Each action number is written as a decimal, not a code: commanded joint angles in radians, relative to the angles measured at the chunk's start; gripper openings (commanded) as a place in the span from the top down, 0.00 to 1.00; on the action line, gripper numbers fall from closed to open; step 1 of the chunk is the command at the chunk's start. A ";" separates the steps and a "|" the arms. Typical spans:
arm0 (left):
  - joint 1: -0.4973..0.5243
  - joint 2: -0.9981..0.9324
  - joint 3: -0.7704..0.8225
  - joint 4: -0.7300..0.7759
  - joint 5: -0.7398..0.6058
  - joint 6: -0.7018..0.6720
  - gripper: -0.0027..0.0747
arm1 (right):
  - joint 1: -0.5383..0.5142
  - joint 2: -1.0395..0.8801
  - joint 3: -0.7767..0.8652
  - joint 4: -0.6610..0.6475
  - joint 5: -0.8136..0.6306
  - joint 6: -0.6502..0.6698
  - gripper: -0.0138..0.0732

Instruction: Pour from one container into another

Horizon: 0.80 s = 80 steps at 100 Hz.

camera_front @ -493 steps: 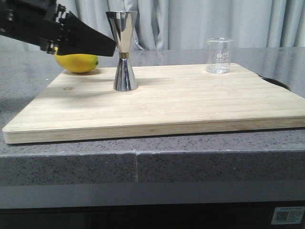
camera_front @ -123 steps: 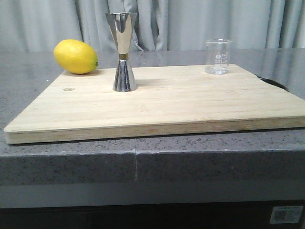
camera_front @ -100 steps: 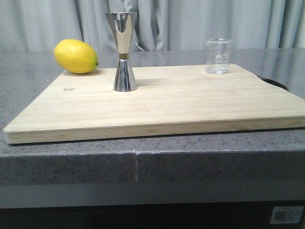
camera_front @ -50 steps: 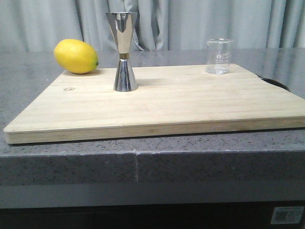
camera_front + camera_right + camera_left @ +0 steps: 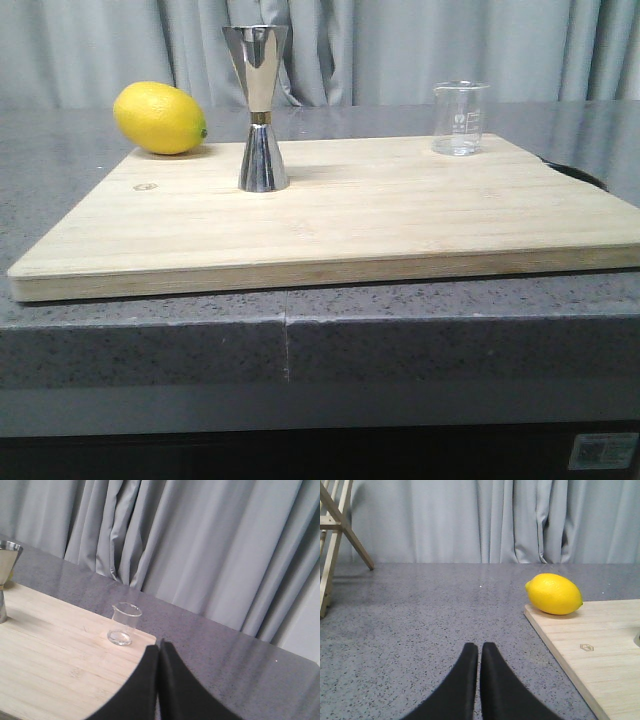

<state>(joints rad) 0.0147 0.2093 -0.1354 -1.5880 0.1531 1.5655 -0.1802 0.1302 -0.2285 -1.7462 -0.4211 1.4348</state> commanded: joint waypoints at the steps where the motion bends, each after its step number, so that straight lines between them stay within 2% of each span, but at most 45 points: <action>1: 0.002 0.007 -0.029 -0.023 -0.002 -0.008 0.99 | 0.001 0.007 -0.026 0.020 0.020 0.002 0.89; 11: -0.001 0.006 -0.029 0.005 -0.010 -0.008 0.99 | 0.001 0.007 -0.026 0.020 0.020 0.002 0.89; 19: -0.002 -0.007 -0.029 0.133 -0.010 -0.065 0.99 | 0.001 0.007 -0.026 0.020 0.020 0.002 0.89; 27: -0.002 -0.027 -0.029 0.319 -0.017 -0.298 0.99 | 0.001 0.007 -0.026 0.020 0.020 0.002 0.89; 49: -0.002 -0.097 -0.029 1.084 -0.012 -1.082 0.99 | 0.001 0.007 -0.026 0.020 0.020 0.002 0.89; 57: -0.002 -0.118 -0.016 1.240 -0.018 -1.277 0.99 | 0.001 0.007 -0.026 0.020 0.020 0.002 0.89; 80: -0.002 -0.187 0.088 1.362 -0.153 -1.414 0.99 | 0.001 0.007 -0.026 0.020 0.020 0.002 0.89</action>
<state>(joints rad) 0.0147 0.0302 -0.0518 -0.2820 0.1365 0.2232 -0.1802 0.1302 -0.2285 -1.7481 -0.4218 1.4348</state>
